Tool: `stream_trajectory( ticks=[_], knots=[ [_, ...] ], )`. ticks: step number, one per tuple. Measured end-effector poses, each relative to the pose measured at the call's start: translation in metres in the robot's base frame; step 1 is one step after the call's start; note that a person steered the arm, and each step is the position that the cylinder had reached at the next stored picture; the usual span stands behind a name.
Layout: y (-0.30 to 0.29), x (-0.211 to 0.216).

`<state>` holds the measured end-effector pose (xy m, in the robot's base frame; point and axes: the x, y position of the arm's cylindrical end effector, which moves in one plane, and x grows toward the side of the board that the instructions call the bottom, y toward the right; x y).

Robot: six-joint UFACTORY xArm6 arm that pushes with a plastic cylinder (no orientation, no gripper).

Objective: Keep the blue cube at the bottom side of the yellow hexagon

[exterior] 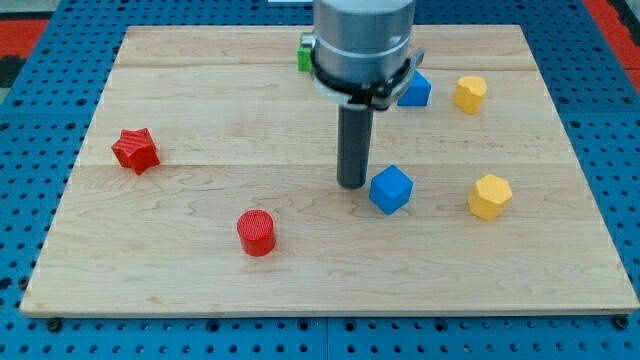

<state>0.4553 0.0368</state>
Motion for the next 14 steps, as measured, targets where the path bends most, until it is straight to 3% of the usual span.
stream_trajectory(
  ticks=[2, 5, 7, 9, 14],
  knots=[
    [0.012, -0.002],
    [0.072, 0.088],
    [0.058, 0.084],
    [0.047, 0.148],
    [0.097, 0.122]
  ],
)
